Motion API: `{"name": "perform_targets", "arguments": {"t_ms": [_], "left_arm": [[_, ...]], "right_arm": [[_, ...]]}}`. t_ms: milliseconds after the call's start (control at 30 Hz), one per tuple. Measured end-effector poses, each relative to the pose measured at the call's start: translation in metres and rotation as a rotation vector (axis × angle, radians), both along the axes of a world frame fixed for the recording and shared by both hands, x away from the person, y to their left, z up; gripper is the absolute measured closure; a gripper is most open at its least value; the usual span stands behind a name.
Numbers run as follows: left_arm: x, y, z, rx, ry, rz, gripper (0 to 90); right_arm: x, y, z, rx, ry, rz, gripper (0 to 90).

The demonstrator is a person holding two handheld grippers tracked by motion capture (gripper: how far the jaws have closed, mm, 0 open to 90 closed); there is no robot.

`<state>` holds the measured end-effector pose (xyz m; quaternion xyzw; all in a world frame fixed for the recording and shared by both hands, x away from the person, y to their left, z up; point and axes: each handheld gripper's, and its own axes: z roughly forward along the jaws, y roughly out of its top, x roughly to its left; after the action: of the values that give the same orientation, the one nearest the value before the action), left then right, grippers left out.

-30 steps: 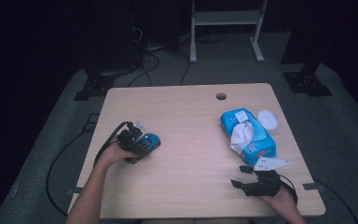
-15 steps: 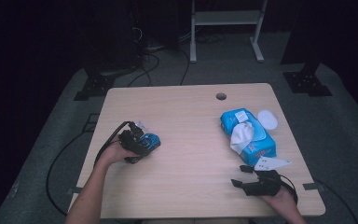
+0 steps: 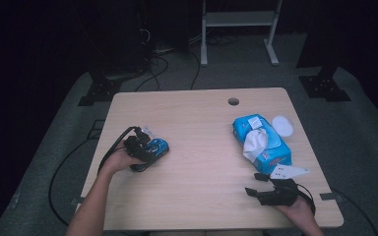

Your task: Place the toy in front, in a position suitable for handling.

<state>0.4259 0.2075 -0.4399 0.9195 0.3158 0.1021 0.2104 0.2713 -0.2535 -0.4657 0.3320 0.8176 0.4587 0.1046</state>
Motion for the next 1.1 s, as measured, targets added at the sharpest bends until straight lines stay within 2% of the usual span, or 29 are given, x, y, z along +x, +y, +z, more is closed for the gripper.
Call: {"name": "perform_targets", "arguments": {"t_ms": [100, 133, 267, 300, 400, 567, 667, 767, 900, 1000, 1033, 1100], "left_arm": [[0.000, 0.002, 0.001, -0.007, -0.001, 0.005, 26.9], [-0.001, 0.002, -0.001, 0.010, -0.003, -0.007, 26.9], [-0.001, 0.002, -0.007, 0.033, 0.011, -0.016, 26.9], [0.000, 0.004, -0.007, 0.014, 0.012, -0.012, 26.9], [0.002, 0.006, -0.008, -0.003, 0.026, -0.006, 26.8], [0.003, 0.007, -0.008, 0.003, 0.040, -0.023, 25.0], [0.001, 0.010, -0.011, 0.026, 0.061, -0.046, 21.1], [0.001, 0.012, -0.010, 0.016, 0.056, -0.041, 23.9], [-0.001, 0.011, -0.009, 0.028, 0.043, -0.040, 25.6], [-0.001, 0.012, -0.005, -0.004, 0.026, -0.026, 27.6], [-0.001, 0.012, -0.004, -0.001, 0.015, -0.025, 27.8], [-0.002, 0.010, -0.004, 0.031, 0.022, -0.031, 27.8]], "right_arm": [[0.000, 0.000, 0.000, 0.001, -0.001, -0.002, 31.0], [0.000, 0.000, 0.000, 0.001, -0.002, -0.003, 31.0], [0.000, 0.000, 0.000, 0.002, -0.002, -0.002, 31.1], [0.000, 0.000, 0.000, 0.002, -0.001, -0.003, 31.0], [0.000, -0.001, 0.001, 0.003, -0.002, -0.004, 31.0], [0.000, -0.001, 0.001, 0.004, -0.003, -0.003, 31.1], [-0.001, -0.002, 0.001, 0.005, -0.006, -0.003, 31.2], [0.000, -0.002, 0.001, 0.006, -0.005, -0.005, 31.2], [0.000, -0.001, 0.001, 0.004, -0.004, -0.005, 31.2], [0.000, -0.001, 0.001, 0.004, -0.007, -0.007, 31.3], [0.000, -0.001, 0.001, 0.005, -0.005, -0.008, 31.2], [0.001, -0.002, 0.001, 0.004, -0.005, -0.010, 31.3]]}}
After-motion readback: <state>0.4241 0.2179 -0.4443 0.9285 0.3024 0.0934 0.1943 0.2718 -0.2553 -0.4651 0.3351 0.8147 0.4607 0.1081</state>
